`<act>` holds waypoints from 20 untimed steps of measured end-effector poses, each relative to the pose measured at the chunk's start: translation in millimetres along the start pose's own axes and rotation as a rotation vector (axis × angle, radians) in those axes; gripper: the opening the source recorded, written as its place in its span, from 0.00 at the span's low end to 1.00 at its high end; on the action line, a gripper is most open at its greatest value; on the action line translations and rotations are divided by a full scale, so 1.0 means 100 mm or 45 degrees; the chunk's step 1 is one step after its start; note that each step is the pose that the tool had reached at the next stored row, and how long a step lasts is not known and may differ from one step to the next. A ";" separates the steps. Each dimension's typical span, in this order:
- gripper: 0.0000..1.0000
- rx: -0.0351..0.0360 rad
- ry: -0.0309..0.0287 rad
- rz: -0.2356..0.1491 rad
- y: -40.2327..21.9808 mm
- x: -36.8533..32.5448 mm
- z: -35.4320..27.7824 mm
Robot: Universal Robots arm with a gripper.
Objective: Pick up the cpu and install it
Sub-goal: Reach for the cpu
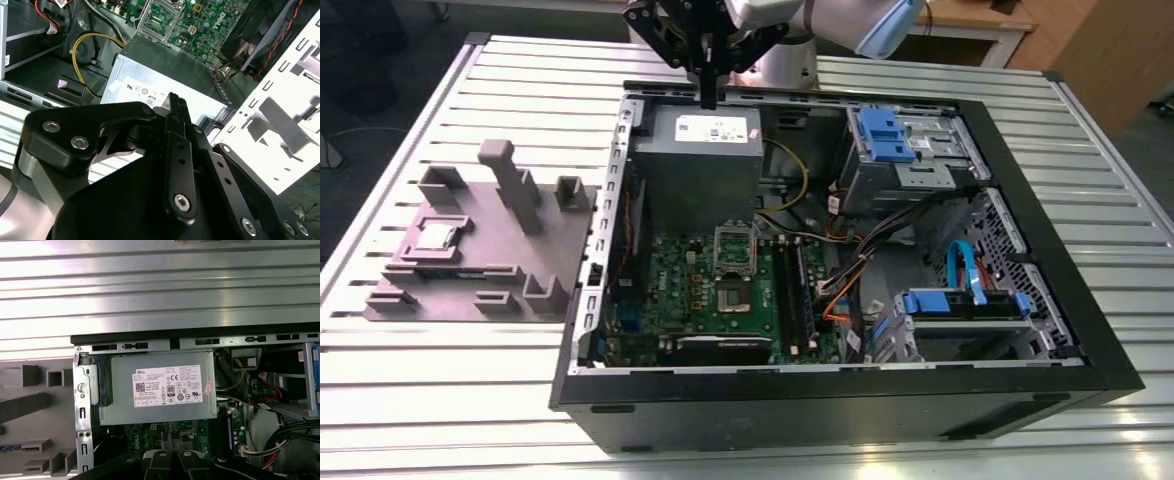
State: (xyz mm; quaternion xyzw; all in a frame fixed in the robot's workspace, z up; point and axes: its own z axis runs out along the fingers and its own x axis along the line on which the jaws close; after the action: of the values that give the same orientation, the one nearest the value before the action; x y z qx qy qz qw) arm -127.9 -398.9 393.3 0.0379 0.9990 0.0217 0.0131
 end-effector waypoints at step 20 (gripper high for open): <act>0.10 0.0000 0.0001 0.000 -0.003 0.044 -0.001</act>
State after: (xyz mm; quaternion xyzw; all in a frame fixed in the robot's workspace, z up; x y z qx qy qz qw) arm -132.3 -398.9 393.3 0.0379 0.9990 0.0217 0.0130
